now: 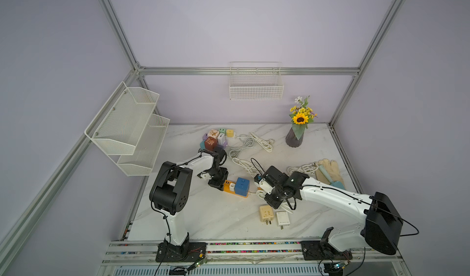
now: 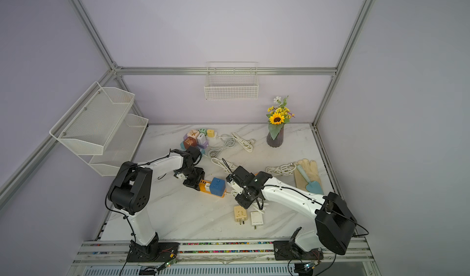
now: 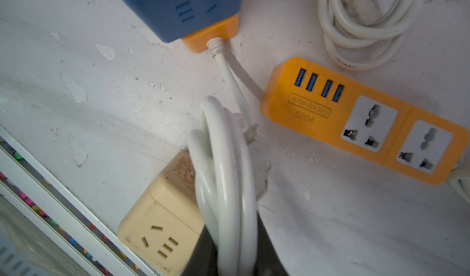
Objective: Pull the plug off the socket
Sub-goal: Move the socket to the center of the board.
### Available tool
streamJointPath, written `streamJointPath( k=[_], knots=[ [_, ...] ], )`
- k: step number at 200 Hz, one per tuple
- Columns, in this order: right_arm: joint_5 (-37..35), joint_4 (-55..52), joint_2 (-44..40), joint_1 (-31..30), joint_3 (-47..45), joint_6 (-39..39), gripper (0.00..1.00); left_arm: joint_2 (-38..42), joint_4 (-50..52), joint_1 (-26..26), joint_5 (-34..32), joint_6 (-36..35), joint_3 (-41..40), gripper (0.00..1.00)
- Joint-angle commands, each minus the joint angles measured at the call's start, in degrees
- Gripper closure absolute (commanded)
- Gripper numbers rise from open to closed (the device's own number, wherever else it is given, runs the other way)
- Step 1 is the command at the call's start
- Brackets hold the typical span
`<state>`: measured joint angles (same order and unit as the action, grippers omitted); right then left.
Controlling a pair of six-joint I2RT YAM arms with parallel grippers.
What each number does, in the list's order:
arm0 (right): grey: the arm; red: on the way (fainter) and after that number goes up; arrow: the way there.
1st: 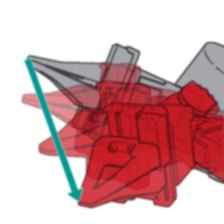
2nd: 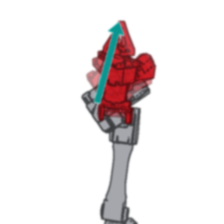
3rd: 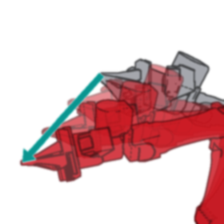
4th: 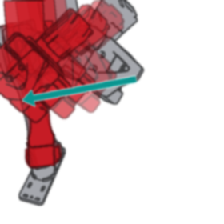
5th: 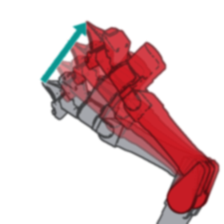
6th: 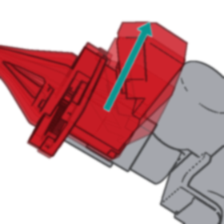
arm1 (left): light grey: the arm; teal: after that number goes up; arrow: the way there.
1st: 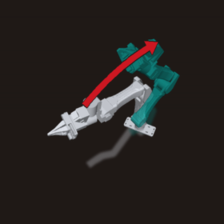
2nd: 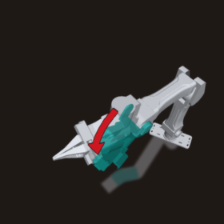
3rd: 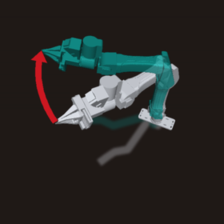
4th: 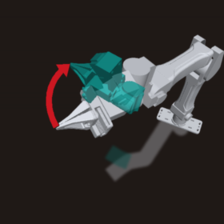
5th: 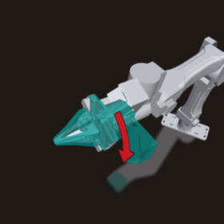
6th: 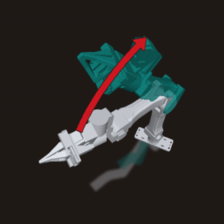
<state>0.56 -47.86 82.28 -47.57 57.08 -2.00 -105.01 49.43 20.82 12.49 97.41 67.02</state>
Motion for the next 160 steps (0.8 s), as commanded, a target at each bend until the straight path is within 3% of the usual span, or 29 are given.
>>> streamJointPath(
  k=[1,74,120,160],
  knots=[
    [-1.02,-2.67,0.96,1.48,2.57,-0.46,0.79,3.18,1.30,0.49,0.14,2.24,-2.89,0.58],
    [-5.34,-7.43,9.08,3.88,4.54,-3.80,0.75,6.64,-1.51,2.64,3.89,7.51,-8.65,0.63],
    [-8.32,-6.75,12.94,5.26,5.80,-2.49,0.65,7.19,-1.64,4.17,5.04,8.76,-9.67,0.67],
    [-5.25,-3.64,9.33,5.29,6.08,-2.66,0.46,7.83,-1.85,4.96,4.34,11.19,-10.38,0.68]
  ],
)
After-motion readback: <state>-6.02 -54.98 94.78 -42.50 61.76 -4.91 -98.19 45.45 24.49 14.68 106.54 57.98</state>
